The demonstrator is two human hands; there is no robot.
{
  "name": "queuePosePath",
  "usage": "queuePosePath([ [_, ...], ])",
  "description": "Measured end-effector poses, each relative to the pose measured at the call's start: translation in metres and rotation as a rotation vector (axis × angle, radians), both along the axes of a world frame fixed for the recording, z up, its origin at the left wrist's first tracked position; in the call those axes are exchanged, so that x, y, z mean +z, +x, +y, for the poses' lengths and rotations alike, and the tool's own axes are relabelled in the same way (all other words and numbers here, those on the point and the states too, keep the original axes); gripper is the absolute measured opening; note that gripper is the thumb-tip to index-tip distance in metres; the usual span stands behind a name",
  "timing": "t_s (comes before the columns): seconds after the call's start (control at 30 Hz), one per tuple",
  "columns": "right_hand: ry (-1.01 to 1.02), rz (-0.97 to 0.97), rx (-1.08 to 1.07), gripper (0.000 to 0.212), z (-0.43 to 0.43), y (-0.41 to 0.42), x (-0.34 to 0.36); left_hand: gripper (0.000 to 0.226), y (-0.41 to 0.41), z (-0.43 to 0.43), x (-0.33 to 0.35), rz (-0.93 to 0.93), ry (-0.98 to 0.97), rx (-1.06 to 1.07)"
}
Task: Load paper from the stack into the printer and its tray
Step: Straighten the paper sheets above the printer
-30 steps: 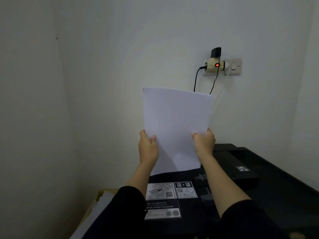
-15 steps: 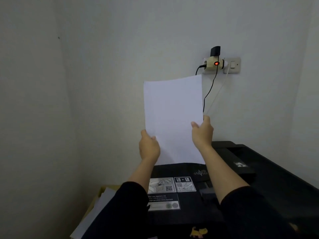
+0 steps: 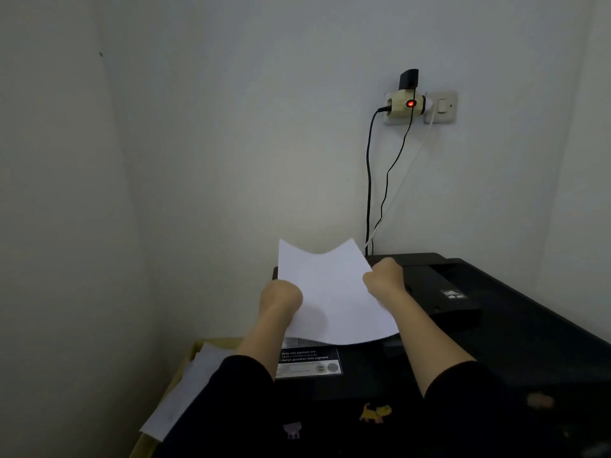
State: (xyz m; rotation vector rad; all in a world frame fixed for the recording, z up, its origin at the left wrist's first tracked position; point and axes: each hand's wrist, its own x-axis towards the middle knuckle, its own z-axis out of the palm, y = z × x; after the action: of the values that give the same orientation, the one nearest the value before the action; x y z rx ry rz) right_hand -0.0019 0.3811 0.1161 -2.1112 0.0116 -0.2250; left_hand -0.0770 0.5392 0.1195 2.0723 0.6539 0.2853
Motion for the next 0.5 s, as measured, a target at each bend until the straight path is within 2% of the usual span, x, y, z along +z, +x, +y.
queuePosePath([
  [0.17, -0.098, 0.056, 0.011, 0.040, 0.004, -0.005, -0.020, 0.033, -0.003, -0.005, -0.013, 0.142, 0.212, 0.003],
  [0.33, -0.207, 0.052, 0.034, 0.037, 0.008, -0.006, -0.023, 0.029, -0.001, -0.011, -0.011, 0.272, 0.595, 0.018],
  [0.43, -0.290, 0.036, 0.007, 0.034, 0.008, -0.012, -0.022, 0.051, 0.000, -0.013, -0.010, 0.417, 0.789, 0.055],
  [0.5, -0.325, 0.016, -0.011, 0.033, 0.006, -0.017, -0.019, 0.063, -0.001, -0.018, -0.009, 0.400, 0.876, 0.075],
])
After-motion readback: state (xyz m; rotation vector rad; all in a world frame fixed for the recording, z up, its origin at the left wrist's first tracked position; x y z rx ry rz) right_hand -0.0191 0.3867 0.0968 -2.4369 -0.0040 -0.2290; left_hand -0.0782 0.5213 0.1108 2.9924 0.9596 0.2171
